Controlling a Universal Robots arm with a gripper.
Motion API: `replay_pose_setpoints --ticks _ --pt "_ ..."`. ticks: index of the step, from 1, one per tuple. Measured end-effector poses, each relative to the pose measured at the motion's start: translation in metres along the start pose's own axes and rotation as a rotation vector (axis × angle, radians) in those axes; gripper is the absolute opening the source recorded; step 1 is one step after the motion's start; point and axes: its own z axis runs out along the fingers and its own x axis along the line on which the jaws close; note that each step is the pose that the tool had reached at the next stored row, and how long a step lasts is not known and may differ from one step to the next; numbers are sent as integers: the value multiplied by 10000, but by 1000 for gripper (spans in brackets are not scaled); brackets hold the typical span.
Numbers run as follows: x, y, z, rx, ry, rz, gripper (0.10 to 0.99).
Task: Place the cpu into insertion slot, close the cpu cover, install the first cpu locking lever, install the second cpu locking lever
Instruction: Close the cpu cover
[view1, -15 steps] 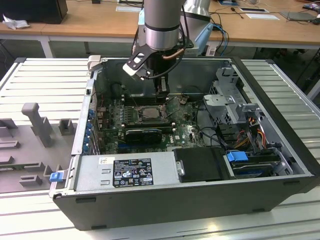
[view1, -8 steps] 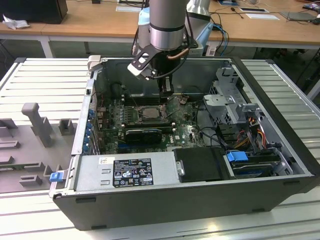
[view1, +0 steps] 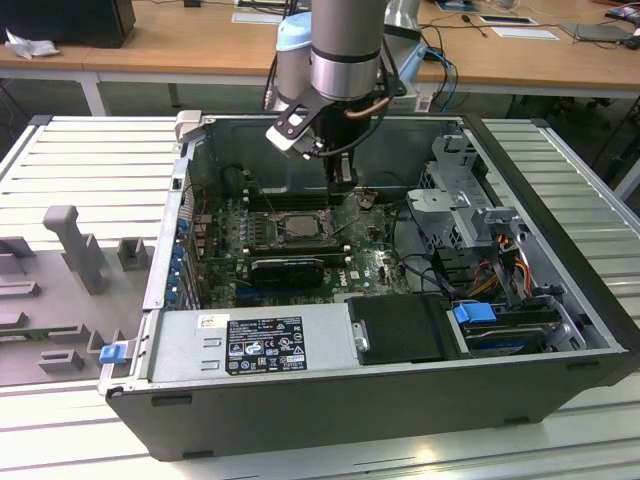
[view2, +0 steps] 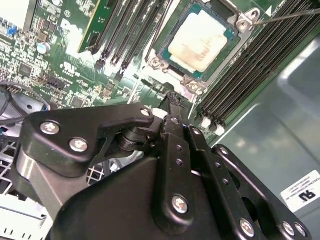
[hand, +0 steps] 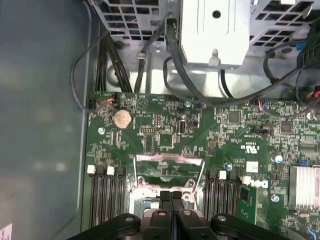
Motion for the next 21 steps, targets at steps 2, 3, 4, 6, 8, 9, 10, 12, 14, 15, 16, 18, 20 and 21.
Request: replay_pose_setpoints --ticks 2,3,4,6,8,9,10,12,14,15,16,18,20,21 --pt "-2 29 -4 6 -4 1 106" --pt "-1 36 -10 8 -6 0 106" --pt "0 53 -24 9 -4 0 106" --pt "-2 85 -35 13 -4 -1 106" --pt "-3 141 -35 24 -1 2 106" --pt "-4 161 -35 27 -2 1 106" --pt "-6 204 -33 32 -3 0 106" --pt "-9 250 -31 40 -2 1 106" --pt "-13 346 -26 57 -2 2 106" --pt "-14 369 -25 60 -2 1 106" --pt "-16 410 -24 66 -3 1 106" --pt "-19 484 -19 79 0 0 106" --pt "-21 543 -8 78 1 1 106" --pt "-22 557 11 79 -1 1 106"
